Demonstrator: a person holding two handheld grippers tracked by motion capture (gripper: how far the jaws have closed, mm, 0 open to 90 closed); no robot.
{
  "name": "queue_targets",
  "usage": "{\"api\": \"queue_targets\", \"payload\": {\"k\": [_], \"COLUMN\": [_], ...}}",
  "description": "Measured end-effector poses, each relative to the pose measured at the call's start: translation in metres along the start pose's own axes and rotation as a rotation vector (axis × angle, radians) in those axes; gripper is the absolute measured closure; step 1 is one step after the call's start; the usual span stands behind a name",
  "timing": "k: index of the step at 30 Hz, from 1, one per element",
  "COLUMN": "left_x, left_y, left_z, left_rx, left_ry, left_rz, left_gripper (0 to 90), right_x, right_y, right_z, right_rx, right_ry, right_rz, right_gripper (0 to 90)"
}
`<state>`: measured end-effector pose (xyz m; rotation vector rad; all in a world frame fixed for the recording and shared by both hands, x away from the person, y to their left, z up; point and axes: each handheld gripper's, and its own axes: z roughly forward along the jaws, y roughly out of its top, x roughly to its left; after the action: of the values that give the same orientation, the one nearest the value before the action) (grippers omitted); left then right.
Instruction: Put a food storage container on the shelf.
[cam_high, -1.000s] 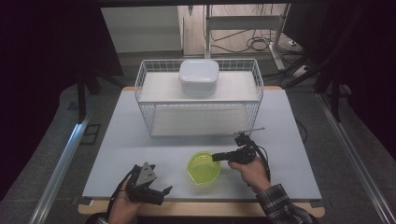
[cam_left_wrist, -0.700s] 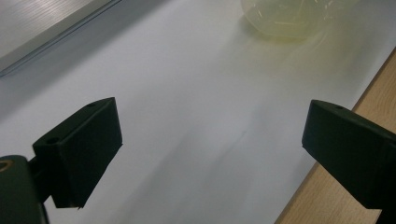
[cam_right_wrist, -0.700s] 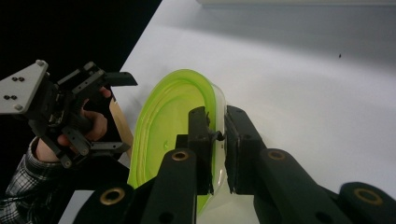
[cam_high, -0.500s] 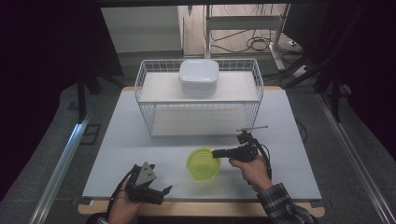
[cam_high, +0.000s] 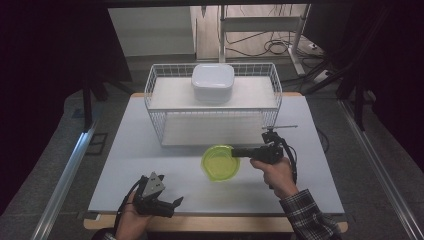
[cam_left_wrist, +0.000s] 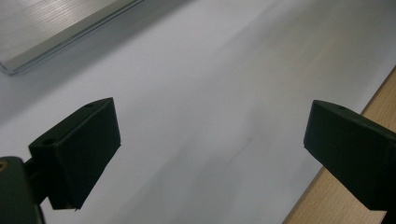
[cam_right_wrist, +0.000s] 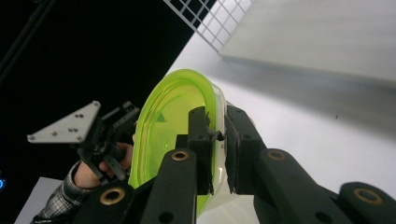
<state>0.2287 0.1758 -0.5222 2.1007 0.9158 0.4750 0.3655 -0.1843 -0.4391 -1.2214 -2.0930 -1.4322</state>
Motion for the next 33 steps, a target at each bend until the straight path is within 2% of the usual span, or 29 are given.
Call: {"api": "queue_targets", "payload": {"k": [12, 24, 33], "left_x": [0.001, 0.001, 0.001], "left_y": [0.0, 0.0, 0.0], "left_z": [0.0, 0.0, 0.001], "left_rx": [-0.003, 0.0, 0.003], "left_ry": [-0.003, -0.002, -0.005], "left_rz": [-0.007, -0.004, 0.002], "left_gripper": [3.2, 3.2, 3.3], "right_x": [0.022, 0.041, 0.061], "right_y": [0.037, 0.066, 0.094], "right_z": [-0.019, -0.031, -0.039], "right_rx": [-0.06, -0.117, -0.155], "right_ry": [-0.007, 0.0, 0.001], "right_rz": [-0.045, -0.062, -0.084], "right_gripper": [82.0, 82.0, 81.9]}}
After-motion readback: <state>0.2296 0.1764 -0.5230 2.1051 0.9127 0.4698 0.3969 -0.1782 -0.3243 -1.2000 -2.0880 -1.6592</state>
